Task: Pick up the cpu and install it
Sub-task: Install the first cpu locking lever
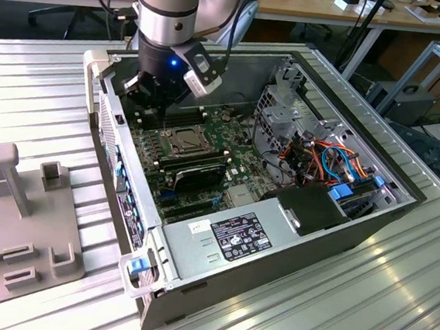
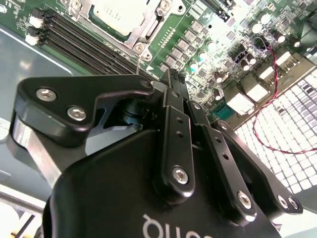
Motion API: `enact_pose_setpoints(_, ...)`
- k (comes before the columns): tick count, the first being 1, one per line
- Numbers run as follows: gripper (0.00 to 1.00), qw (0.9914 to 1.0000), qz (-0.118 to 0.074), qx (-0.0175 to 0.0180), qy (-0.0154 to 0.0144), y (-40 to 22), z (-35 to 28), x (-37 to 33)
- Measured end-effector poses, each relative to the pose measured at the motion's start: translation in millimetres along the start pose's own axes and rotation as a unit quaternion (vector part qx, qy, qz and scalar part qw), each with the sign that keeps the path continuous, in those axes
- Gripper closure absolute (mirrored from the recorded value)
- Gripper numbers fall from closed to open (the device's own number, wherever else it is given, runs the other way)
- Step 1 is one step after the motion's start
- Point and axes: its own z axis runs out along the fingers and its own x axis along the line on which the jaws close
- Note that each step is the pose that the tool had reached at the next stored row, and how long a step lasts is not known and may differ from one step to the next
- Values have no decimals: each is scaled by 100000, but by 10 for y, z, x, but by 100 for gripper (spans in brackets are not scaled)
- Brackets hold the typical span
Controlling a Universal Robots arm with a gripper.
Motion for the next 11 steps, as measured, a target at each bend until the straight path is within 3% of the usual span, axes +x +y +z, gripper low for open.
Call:
enact_pose_setpoints(6,89,100000,5,12,-73,94,7,8)
enact_pose_setpoints(11,89,100000,22,-118,-143,132,10,5)
